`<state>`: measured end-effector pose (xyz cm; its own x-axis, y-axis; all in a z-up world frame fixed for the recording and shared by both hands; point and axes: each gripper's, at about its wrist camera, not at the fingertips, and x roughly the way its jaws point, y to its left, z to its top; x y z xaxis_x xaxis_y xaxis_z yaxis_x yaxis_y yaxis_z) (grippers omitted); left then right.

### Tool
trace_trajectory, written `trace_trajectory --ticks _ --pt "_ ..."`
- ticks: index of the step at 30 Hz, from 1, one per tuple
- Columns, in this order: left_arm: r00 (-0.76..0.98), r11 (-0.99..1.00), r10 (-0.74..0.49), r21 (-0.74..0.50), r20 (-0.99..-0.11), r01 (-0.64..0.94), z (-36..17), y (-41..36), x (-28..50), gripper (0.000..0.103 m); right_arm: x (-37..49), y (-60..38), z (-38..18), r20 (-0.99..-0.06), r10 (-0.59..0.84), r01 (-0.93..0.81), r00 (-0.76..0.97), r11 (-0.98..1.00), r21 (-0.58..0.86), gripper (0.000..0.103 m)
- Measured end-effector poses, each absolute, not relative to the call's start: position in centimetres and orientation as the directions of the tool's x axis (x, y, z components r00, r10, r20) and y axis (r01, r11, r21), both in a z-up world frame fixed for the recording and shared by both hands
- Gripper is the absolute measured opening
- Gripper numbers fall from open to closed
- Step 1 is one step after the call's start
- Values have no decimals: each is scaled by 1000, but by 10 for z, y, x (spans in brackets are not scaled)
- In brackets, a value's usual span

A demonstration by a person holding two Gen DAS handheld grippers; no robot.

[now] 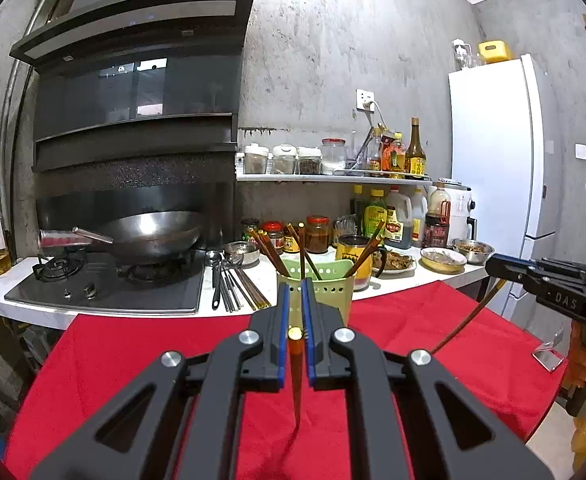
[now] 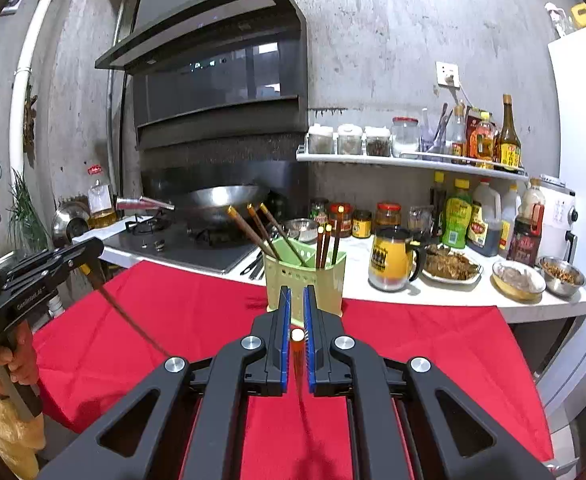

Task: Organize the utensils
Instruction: 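Lift the chopstick upright with the right tool above the green holder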

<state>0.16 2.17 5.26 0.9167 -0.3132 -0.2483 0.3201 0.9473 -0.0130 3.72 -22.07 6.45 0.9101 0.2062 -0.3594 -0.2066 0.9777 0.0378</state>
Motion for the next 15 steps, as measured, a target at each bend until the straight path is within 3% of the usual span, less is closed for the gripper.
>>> trace_trajectory --ticks 12,15 --pt "921 947 -315 -17 -230 320 57 25 10 6 52 -223 71 -356 189 -188 915 981 37 7" --pt "911 949 -308 -27 -274 313 46 25 18 6 67 -225 57 -405 180 -176 896 983 47 7"
